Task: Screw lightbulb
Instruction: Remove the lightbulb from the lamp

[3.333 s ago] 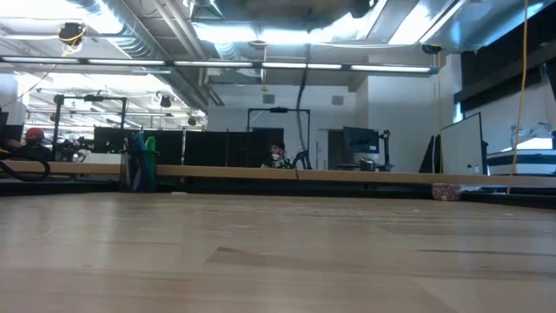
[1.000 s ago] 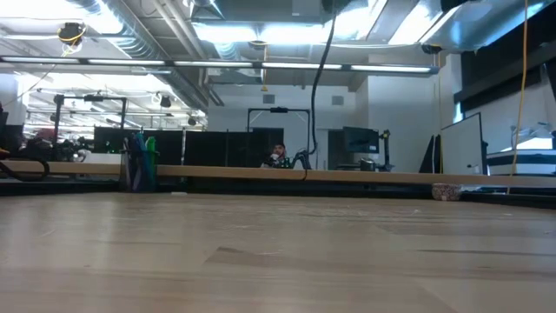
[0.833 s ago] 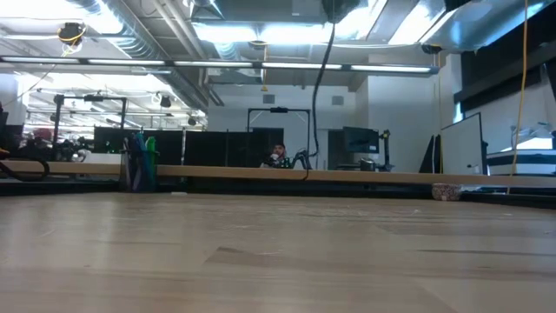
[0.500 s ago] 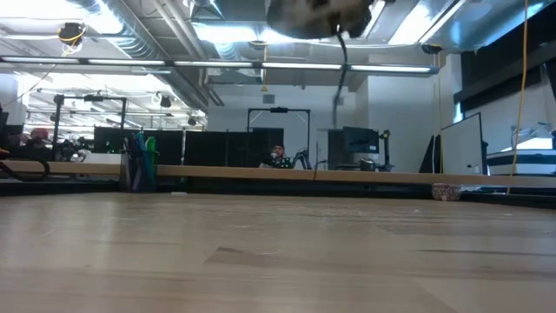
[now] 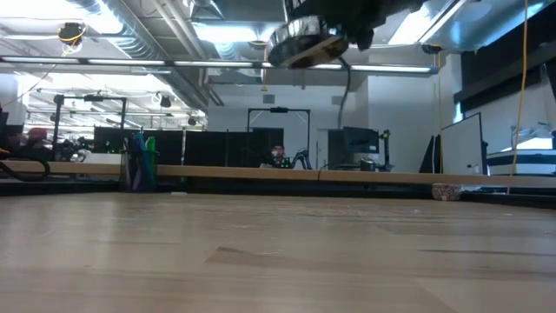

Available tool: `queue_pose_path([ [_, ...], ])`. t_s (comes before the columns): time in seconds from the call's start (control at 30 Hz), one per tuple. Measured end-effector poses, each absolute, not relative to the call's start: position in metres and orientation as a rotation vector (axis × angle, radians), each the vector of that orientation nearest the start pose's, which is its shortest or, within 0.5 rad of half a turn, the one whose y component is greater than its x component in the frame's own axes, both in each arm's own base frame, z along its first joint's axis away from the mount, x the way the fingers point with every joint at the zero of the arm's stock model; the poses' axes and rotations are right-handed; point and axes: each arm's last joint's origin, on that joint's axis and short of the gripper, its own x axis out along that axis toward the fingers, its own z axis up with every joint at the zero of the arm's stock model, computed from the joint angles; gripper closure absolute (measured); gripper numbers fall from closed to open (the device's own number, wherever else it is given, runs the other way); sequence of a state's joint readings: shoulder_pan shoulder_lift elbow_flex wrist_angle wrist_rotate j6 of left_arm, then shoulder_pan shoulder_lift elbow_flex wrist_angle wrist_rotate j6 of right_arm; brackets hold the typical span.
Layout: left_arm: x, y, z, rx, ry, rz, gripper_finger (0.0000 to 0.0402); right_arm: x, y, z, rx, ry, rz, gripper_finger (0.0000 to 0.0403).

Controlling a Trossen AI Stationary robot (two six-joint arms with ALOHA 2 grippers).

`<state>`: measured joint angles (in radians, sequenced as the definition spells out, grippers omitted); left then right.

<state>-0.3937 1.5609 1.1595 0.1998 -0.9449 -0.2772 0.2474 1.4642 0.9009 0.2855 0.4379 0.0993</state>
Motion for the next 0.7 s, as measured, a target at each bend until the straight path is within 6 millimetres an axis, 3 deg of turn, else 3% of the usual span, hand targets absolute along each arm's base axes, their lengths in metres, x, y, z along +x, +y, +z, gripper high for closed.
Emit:
queue_pose_path([
  [0.2, 0.322, -0.121, 0.318, -0.101, 0.096, 0.489, 0.0259, 0.299, 0.068, 0.281, 0.041, 0.241, 0.01, 0.0056],
  [0.27, 0.318, -0.123, 0.324, -0.103, 0.087, 0.433, 0.0259, 0.29, 0.068, 0.288, 0.056, 0.26, 0.074, 0.0021],
  [0.33, 0.317, -0.125, 0.328, -0.111, 0.088, 0.35, 0.0259, 0.283, 0.068, 0.294, 0.058, 0.264, 0.122, 0.0018],
  [0.47, 0.319, -0.126, 0.33, -0.112, 0.102, 0.159, 0.0259, 0.28, 0.071, 0.299, 0.023, 0.237, 0.271, 0.0052],
  [0.7, 0.329, -0.116, 0.334, -0.091, 0.071, -0.137, 0.0259, 0.301, 0.084, 0.29, 0.018, 0.127, 0.514, 0.0103],
])
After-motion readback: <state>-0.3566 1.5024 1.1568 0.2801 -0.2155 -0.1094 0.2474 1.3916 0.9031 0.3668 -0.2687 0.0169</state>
